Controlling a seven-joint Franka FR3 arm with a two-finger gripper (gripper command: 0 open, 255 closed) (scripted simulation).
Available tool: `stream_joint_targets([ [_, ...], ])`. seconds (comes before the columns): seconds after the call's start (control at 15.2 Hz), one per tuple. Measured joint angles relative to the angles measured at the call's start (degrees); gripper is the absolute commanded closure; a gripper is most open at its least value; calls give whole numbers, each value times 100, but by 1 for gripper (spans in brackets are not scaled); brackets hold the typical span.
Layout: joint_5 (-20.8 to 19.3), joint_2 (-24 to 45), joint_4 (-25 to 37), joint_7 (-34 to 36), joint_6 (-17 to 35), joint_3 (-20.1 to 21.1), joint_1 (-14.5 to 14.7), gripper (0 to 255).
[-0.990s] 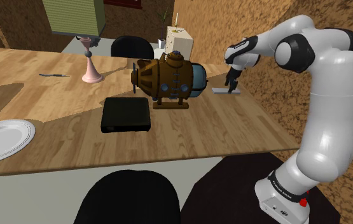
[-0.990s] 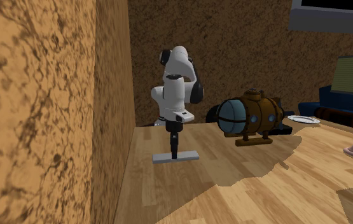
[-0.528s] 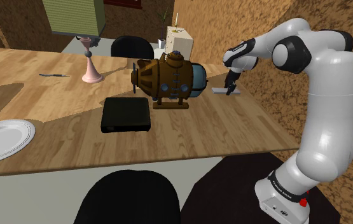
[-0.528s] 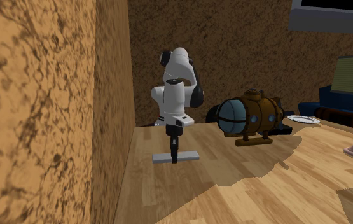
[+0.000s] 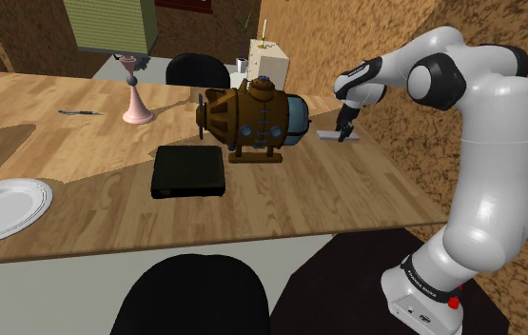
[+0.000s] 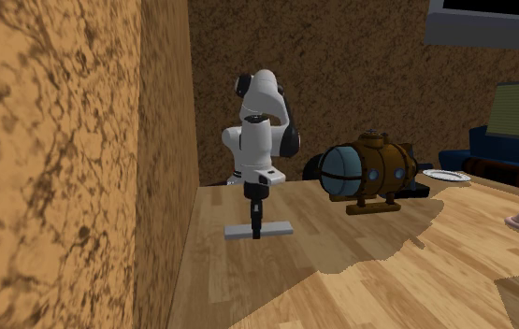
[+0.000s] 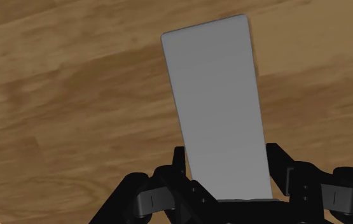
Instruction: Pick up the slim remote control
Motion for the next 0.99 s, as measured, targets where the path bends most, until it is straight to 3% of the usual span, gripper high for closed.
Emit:
stream_joint_targets([
  [0.99, -374, -569, 290, 230, -801, -234, 152, 255],
])
